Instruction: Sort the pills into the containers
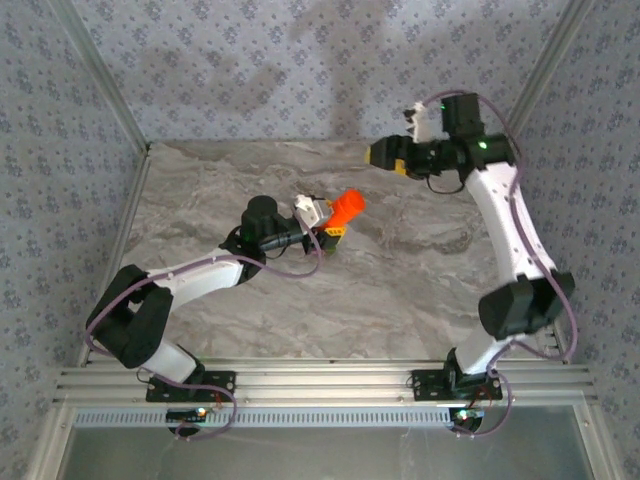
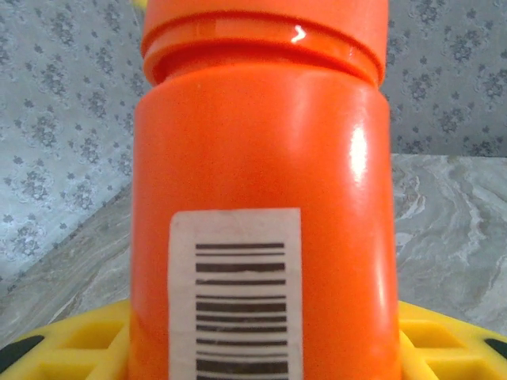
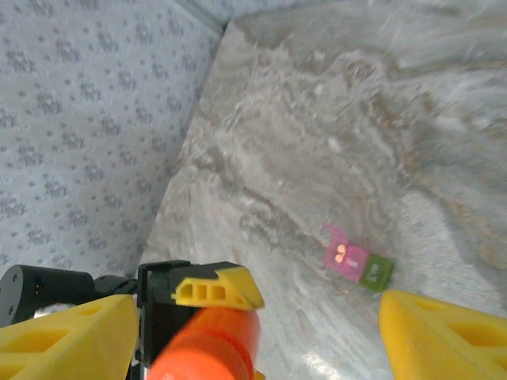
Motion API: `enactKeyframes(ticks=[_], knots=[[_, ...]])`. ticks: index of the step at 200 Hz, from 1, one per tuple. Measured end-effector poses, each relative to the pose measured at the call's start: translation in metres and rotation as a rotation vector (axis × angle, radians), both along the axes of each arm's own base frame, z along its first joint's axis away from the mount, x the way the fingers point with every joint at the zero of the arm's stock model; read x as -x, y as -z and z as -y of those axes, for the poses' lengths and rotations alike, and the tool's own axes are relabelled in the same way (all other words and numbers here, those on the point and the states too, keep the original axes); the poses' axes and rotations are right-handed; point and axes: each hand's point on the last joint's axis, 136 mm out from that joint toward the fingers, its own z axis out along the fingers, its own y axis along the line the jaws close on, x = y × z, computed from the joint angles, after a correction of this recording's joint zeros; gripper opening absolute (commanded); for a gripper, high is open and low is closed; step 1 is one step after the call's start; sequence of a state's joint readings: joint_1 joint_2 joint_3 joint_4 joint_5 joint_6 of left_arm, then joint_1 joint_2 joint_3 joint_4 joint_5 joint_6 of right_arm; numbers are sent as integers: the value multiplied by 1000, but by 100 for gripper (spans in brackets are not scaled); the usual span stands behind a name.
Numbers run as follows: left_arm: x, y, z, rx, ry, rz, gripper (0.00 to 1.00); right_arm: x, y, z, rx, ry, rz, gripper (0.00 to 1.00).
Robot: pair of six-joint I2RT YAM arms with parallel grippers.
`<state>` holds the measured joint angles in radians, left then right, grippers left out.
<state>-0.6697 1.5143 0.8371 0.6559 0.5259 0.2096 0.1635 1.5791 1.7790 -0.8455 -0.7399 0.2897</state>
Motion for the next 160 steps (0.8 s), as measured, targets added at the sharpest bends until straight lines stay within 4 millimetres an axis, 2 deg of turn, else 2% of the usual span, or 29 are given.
enactKeyframes(ticks=[12,25,45,66,108,160], knots=[[-4,-3,0,22,-21,-4,0,10,-6,12,-2,35,59,80],[-10,-5,0,50,-45,-15,0,22,-12,17,-1,46,117,80],[-18,-3,2,92,-70,-46,0,36,-15,10,6,24,195,81],[-23,-2,4,131,-84,-87,0,43,-10,-1,26,-5,233,82],[-22,-11,8,198,-75,-124,0,39,0,-22,87,-37,275,83],[-15,-15,15,227,-61,-145,0,21,18,-42,131,-59,258,81]])
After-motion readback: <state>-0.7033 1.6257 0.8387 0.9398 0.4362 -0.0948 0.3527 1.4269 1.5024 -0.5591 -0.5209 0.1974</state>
